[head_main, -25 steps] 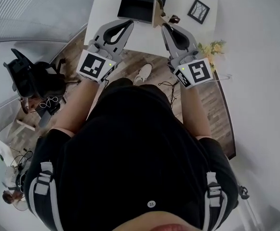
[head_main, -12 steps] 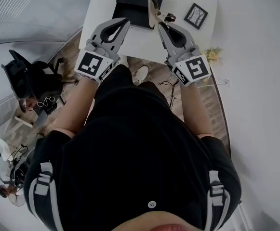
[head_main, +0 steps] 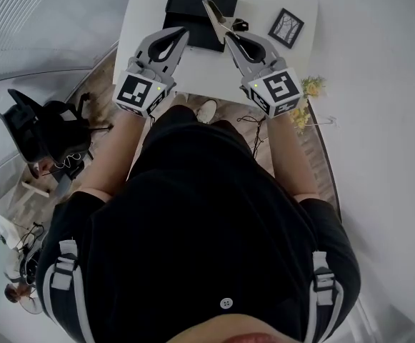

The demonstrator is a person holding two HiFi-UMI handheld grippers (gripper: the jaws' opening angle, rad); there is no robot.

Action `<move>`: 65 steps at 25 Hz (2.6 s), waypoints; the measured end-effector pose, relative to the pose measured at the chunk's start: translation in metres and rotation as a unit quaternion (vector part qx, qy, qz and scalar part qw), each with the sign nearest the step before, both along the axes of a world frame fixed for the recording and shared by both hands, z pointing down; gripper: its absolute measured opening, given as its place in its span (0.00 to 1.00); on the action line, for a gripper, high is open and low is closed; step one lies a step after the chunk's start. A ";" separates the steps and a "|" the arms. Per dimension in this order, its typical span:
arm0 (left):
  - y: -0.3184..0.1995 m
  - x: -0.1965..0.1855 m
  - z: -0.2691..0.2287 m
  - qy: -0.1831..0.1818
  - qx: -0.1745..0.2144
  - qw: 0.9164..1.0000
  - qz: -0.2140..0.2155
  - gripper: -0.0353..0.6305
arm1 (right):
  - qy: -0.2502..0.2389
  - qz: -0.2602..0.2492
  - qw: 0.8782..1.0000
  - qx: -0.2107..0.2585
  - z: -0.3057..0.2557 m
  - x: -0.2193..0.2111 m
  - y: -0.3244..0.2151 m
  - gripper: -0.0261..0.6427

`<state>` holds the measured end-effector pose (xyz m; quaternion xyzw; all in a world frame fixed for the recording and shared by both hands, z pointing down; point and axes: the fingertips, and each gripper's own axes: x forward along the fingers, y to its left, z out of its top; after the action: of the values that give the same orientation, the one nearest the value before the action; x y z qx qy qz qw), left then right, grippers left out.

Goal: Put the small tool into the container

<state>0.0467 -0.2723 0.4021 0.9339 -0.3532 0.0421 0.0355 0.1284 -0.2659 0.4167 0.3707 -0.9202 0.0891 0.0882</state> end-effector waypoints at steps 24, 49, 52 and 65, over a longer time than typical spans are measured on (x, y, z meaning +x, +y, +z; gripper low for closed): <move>-0.091 -0.051 0.098 -0.014 -0.049 0.998 0.041 0.06 | 0.200 -0.072 0.952 -0.221 0.188 -0.076 -0.075 0.06; -0.121 -0.074 0.136 -0.002 -0.094 0.995 0.020 0.06 | 0.287 -0.112 0.891 -0.335 0.309 -0.097 -0.084 0.07; -0.125 -0.075 0.134 -0.002 -0.093 0.996 0.018 0.07 | 0.286 -0.116 0.889 -0.338 0.312 -0.098 -0.083 0.07; -0.126 -0.075 0.129 0.000 -0.092 0.996 0.013 0.06 | 0.276 -0.099 0.899 -0.324 0.298 -0.097 -0.096 0.20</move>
<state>-0.0286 -0.3979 0.5307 0.9314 -0.3353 0.0750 0.1203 0.0314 -0.3614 0.7145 0.2383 -0.8112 0.2673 0.4622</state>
